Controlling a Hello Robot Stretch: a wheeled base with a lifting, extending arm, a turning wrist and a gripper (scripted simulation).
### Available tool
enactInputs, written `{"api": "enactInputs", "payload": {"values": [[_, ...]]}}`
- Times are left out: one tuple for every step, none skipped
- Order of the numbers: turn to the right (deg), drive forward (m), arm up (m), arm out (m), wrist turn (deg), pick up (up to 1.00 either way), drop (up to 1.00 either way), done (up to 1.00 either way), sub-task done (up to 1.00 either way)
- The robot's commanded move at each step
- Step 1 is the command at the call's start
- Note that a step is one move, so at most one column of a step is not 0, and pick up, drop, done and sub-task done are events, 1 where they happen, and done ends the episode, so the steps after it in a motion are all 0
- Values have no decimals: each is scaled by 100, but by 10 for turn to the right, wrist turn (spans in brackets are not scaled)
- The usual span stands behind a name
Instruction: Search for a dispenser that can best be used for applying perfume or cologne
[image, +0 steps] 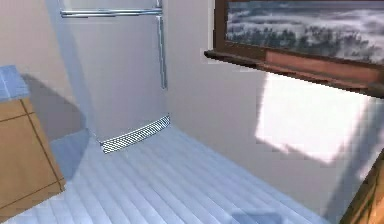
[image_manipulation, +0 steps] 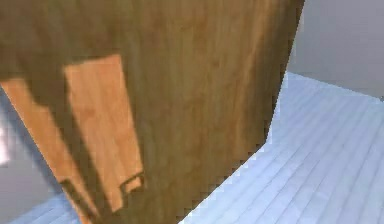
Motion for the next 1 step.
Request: {"api": "enactInputs", "payload": {"values": [[-420,0,0,0,0,0,0,0,0]]}}
